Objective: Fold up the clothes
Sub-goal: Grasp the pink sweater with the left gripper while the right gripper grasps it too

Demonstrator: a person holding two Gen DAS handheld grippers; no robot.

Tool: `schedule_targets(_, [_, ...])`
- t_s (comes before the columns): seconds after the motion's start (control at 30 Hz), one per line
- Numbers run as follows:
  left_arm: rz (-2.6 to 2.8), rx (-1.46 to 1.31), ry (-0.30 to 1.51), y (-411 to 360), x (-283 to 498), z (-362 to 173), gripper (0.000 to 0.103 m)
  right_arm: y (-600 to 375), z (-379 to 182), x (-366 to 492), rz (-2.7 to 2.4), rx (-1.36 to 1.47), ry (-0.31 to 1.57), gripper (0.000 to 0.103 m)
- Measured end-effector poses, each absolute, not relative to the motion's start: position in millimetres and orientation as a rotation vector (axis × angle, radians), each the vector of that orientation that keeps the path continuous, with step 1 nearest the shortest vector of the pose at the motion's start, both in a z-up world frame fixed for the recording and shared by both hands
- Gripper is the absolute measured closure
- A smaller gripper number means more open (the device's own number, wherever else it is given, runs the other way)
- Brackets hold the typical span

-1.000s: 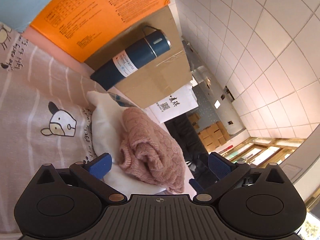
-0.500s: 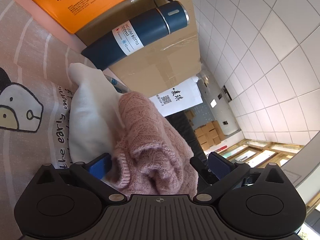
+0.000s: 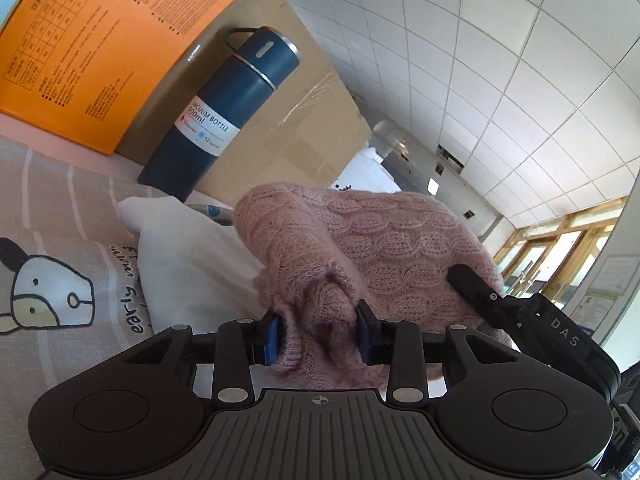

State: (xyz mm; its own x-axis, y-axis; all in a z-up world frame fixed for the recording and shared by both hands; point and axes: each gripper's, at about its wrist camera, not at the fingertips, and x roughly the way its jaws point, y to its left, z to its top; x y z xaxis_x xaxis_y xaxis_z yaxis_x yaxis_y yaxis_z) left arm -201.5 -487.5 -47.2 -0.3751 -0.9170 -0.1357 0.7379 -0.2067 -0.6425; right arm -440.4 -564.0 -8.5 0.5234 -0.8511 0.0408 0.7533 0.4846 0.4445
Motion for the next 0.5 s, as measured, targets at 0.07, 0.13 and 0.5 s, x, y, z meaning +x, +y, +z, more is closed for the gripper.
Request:
schedule_targets(0.07, [-1.819, -0.330, 0.718, -473.9, -201.8, -39.7, 0.069, -551.8, 1.2, -439.3, -0.949, 0.374, -0.292, 0.075])
schedule_targets(0.13, [-1.810, -0.321, 0.683, -456.7, -199.7, -30.7, 0.069, -539.5, 10.9, -438.0, -0.900, 0.358, -0.308, 0.075])
schedule_targets(0.5, [-1.688, -0.173, 0.452, -284.2, -155.6, 3.4, 0.071, -468.8, 30.5, -406.0, -0.545, 0.497, -0.243, 0.075])
